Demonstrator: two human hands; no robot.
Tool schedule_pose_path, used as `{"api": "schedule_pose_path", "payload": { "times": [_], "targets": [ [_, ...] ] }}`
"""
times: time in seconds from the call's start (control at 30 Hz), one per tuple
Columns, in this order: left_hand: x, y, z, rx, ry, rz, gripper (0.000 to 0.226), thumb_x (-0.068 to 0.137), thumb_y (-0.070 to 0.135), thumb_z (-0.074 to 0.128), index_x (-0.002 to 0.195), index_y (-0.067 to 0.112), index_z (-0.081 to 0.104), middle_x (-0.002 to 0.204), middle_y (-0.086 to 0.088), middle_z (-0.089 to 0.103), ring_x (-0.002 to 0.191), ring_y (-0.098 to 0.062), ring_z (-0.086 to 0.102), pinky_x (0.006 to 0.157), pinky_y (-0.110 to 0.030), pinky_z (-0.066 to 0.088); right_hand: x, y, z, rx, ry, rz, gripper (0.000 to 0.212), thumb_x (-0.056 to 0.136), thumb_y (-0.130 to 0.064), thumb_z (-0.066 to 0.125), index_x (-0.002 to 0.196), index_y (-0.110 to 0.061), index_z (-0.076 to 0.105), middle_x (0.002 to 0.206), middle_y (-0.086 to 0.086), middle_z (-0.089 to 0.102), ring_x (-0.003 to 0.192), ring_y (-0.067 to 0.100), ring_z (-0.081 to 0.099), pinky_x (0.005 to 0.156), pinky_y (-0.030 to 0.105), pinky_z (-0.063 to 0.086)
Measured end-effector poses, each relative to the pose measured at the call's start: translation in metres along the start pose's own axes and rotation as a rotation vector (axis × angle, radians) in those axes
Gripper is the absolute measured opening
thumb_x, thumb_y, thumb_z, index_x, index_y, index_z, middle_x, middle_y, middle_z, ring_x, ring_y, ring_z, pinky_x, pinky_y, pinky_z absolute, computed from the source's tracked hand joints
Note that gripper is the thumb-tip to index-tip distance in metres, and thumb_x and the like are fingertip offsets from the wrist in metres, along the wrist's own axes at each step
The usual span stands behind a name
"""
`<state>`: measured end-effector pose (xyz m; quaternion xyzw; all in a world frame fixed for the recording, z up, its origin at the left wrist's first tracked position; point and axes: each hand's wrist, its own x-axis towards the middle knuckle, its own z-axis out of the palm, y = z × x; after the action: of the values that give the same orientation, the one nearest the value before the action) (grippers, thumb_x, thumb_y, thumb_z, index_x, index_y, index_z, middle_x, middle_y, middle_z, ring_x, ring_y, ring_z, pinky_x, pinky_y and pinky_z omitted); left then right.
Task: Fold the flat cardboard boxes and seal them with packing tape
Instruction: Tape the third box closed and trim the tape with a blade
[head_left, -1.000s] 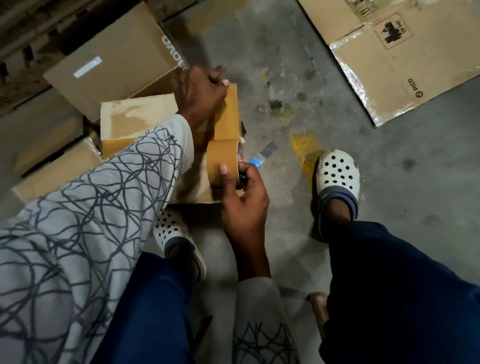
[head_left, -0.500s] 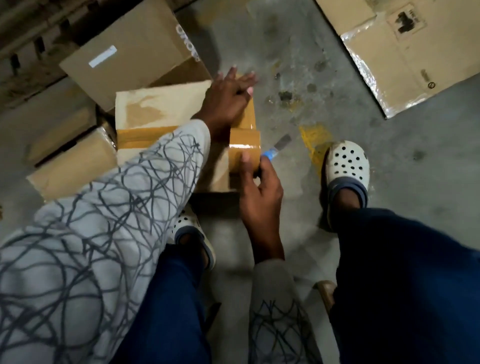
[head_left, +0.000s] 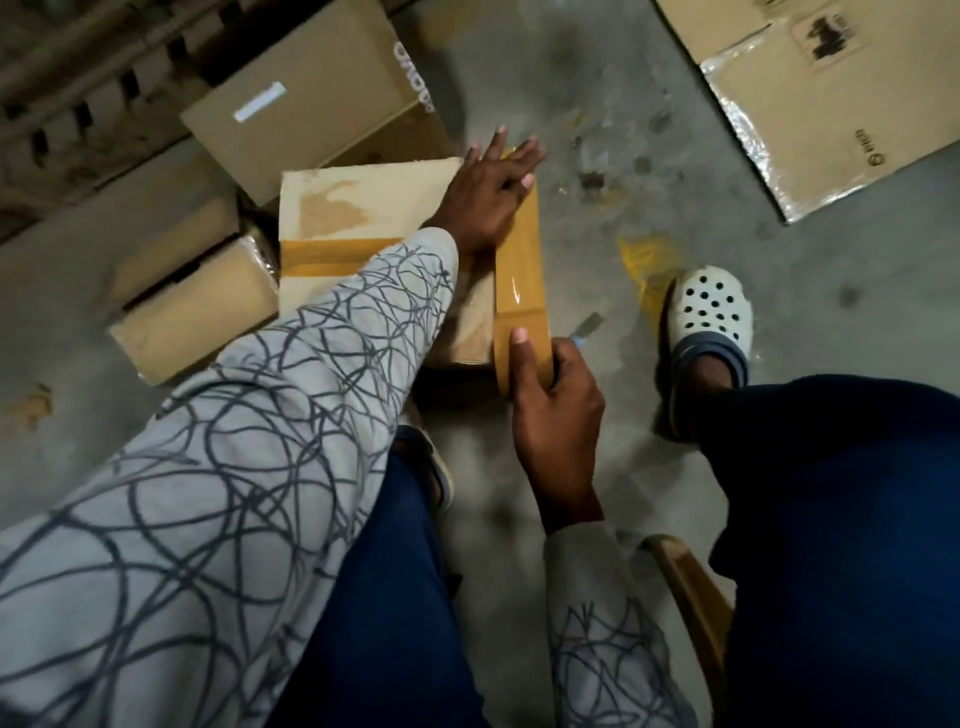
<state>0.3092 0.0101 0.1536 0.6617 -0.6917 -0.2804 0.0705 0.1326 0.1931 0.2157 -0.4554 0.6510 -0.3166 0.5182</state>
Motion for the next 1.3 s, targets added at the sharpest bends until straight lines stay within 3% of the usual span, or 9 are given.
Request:
{"api": "schedule_pose_path", "payload": {
  "times": [0.1,0.3,0.47,0.63,0.83,0.93,1.07,1.3],
  "targets": [
    [-0.001,0.001,-0.001,0.018,0.011,0.007,0.047,0.106,0.028,0.034,0.153,0.019,0.037,0.162,-0.002,0.027,0.153,-0.029,0.007,0.122,-0.042,-0.002,-0.02,0.005,-0.004,-0.03,-0.012,0.029,0.062,0.095,-0.062,0.047,0.114,-0.005,0.062,0.103,0.012,0.067,0.096,0.027,0.064,0.087,0.045,0.053],
    [-0.013,0.008,-0.01,0.071,-0.051,0.018,0.048,0.109,0.027,0.032,0.155,0.019,0.03,0.164,-0.003,0.021,0.154,-0.029,0.003,0.122,-0.044,-0.002,-0.034,0.001,-0.011,-0.032,-0.073,0.066,0.055,0.096,-0.059,0.049,0.114,-0.008,0.062,0.106,0.011,0.066,0.098,0.024,0.063,0.089,0.041,0.052],
    [-0.021,0.012,-0.008,0.213,-0.104,0.037,0.053,0.109,0.031,0.022,0.159,0.016,0.013,0.167,-0.002,0.005,0.154,-0.028,-0.003,0.122,-0.047,-0.001,-0.03,-0.011,-0.017,-0.039,-0.065,0.071,0.037,0.097,-0.05,0.055,0.097,-0.014,0.062,0.096,0.008,0.067,0.091,0.024,0.062,0.085,0.041,0.051],
    [-0.019,0.011,-0.007,0.227,-0.113,0.039,0.054,0.109,0.032,0.02,0.16,0.016,0.008,0.167,-0.003,0.001,0.154,-0.027,-0.005,0.121,-0.047,-0.003,-0.033,-0.005,-0.015,-0.061,-0.085,0.105,0.034,0.099,-0.049,0.054,0.101,-0.016,0.061,0.103,0.01,0.068,0.096,0.024,0.062,0.087,0.038,0.05],
    [-0.02,0.006,-0.006,0.234,-0.117,0.056,0.055,0.109,0.032,0.021,0.16,0.016,0.008,0.167,-0.004,0.001,0.154,-0.028,-0.005,0.121,-0.047,-0.004,-0.045,0.014,-0.008,0.063,-0.13,0.263,0.034,0.1,-0.049,0.052,0.103,-0.017,0.064,0.096,-0.002,0.066,0.088,0.011,0.062,0.078,0.026,0.045],
    [-0.021,0.006,-0.005,0.244,-0.117,0.069,0.055,0.109,0.033,0.021,0.16,0.016,0.009,0.167,-0.005,0.002,0.154,-0.029,-0.005,0.12,-0.047,-0.005,-0.042,0.018,-0.003,0.016,-0.117,0.248,0.034,0.1,-0.048,0.052,0.101,-0.016,0.064,0.095,0.0,0.066,0.088,0.015,0.061,0.08,0.03,0.047],
    [-0.018,0.005,-0.005,0.254,-0.113,0.066,0.055,0.109,0.033,0.02,0.16,0.015,0.008,0.167,-0.005,0.001,0.154,-0.029,-0.005,0.12,-0.047,-0.006,-0.036,0.027,0.001,-0.046,-0.139,0.263,0.042,0.098,-0.053,0.051,0.114,-0.015,0.064,0.108,0.006,0.067,0.1,0.023,0.063,0.093,0.044,0.052],
    [-0.018,0.006,-0.006,0.292,-0.132,0.057,0.058,0.108,0.036,0.022,0.16,0.014,0.006,0.167,-0.007,-0.002,0.153,-0.03,-0.007,0.121,-0.048,-0.006,-0.026,0.042,0.009,-0.016,-0.216,0.368,0.052,0.097,-0.054,0.054,0.129,-0.014,0.06,0.122,0.009,0.066,0.111,0.027,0.062,0.1,0.05,0.051]
  ]
}}
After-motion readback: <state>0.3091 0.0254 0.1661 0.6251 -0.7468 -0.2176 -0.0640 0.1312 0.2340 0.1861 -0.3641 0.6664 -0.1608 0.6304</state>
